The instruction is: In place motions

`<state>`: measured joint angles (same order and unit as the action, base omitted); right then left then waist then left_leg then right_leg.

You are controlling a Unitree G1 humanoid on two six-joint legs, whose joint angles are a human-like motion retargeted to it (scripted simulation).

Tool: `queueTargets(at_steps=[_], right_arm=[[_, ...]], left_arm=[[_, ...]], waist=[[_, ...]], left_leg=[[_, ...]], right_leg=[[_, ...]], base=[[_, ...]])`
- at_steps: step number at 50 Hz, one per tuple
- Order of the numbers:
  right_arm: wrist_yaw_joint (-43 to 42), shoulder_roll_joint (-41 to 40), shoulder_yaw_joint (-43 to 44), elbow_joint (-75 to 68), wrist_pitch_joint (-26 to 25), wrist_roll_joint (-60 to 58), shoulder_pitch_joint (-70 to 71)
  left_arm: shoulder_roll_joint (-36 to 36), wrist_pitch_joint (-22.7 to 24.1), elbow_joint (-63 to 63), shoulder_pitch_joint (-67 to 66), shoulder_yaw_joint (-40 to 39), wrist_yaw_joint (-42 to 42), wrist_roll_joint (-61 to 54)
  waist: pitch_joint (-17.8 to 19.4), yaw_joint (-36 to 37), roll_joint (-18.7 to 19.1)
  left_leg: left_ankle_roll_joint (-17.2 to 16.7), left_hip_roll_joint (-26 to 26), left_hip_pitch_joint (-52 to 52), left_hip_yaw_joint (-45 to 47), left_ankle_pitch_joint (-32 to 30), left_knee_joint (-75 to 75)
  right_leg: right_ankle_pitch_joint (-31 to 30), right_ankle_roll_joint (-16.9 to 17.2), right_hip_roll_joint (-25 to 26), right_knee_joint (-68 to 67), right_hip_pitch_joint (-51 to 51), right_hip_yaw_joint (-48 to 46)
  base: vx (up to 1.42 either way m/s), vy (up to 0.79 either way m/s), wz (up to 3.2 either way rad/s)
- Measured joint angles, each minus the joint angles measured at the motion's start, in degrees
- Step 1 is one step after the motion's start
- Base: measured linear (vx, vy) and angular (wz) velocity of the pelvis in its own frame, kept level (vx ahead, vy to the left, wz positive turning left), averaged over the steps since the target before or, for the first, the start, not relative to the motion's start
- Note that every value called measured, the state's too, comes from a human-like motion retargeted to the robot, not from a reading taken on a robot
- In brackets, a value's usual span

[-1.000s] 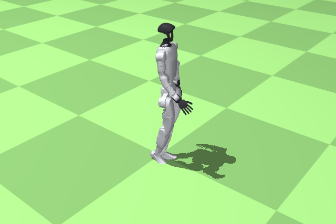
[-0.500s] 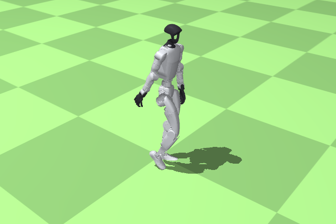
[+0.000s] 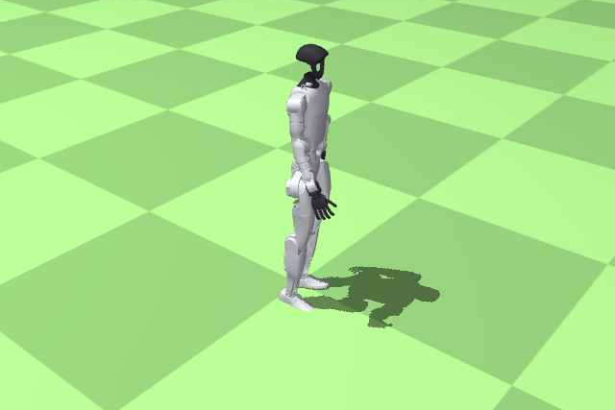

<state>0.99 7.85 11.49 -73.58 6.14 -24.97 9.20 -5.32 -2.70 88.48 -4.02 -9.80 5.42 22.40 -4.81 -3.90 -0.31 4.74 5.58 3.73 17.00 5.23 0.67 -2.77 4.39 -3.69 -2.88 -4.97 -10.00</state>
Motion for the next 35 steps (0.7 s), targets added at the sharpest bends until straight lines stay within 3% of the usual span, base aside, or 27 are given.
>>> queueTargets(at_steps=[5, 11, 17, 25, 35], right_arm=[[5.08, 1.56, 3.62, -18.81, -7.83, 1.09, -1.1], [-2.02, 0.68, 2.21, -23.83, -16.76, 1.67, -8.93], [-2.47, -1.21, 4.73, -23.83, -14.15, 2.56, -14.01], [-1.88, 1.15, 2.38, -23.83, -11.83, -0.16, -11.82], [1.52, 0.19, 1.33, -21.87, -7.22, 0.6, -4.61]], left_arm=[[0.98, 3.86, -4.52, 2.37, 4.12, 4.28, 1.68], [1.19, 3.79, -4.77, 3.67, 6.62, 3.74, 4.2], [-0.16, 3.33, -1.13, 2.04, 7.36, 0.91, 6.6], [-0.5, -1.79, 7.08, -0.3, 3.83, -2.04, 8.05], [0.07, -1.64, 5.69, -1.87, 3.51, -2.18, 8.66]], waist=[[-1.04, 2.5, -0.35], [-1.77, 1.89, 0.29], [-2.57, 1.43, 0.72], [-3.99, 0.29, 2.23], [-5.1, -0.66, 2.3]], left_leg=[[-0.58, -0.02, 0.32, -1.33, -0.32, -0.04], [-0.34, -0.11, 0.63, -2.58, 0.34, 0.57], [0.57, -0.3, 0.98, -3.12, 1.7, 1.85], [0.9, -1.24, 0.84, -0.54, 3.09, 1.77], [0.09, -1.82, 0.02, 1.39, 2.83, 0.3]], right_leg=[[0.67, 0.05, -0.1, -0.18, 0.36, -0.7], [1.26, -0.06, 0.19, 0.04, 1.06, -2.0], [1.46, -0.2, 0.77, -0.02, 1.07, -1.07], [1.04, -0.63, 1.84, -0.36, -0.68, 2.16], [0.68, -1.2, 2.49, -0.31, -1.47, 3.75]], base=[[-0.11, -0.02, 0.29], [-0.03, -0.02, 0.2], [0.04, -0.03, -0.12], [0.02, -0.01, -0.43], [0.01, 0.0, -0.16]])
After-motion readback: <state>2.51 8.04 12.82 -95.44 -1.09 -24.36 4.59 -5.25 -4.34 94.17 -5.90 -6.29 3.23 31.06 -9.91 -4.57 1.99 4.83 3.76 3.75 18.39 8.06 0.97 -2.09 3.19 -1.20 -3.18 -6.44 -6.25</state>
